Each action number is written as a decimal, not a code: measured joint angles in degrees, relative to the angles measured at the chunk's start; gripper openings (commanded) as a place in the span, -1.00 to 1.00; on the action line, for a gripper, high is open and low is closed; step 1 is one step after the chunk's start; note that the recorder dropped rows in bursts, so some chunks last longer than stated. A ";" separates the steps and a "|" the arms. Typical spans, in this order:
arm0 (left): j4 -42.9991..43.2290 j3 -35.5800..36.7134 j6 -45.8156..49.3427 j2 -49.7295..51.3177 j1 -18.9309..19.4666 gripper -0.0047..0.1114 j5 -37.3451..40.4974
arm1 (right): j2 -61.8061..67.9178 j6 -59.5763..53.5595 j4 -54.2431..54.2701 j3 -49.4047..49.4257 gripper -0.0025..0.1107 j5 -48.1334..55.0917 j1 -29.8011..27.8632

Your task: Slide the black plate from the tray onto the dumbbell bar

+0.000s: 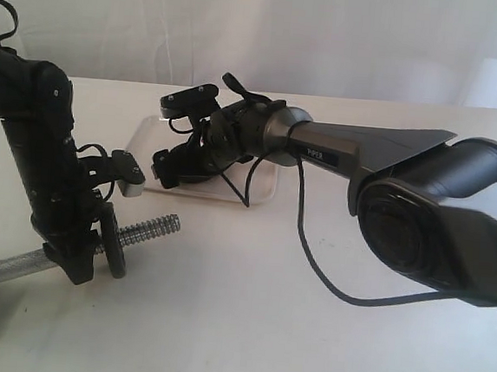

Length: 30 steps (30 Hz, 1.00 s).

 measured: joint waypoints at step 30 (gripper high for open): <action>0.00 0.00 0.00 0.00 0.00 -0.92 0.10 | -1.50 0.00 -0.33 -0.42 -0.96 6.13 0.00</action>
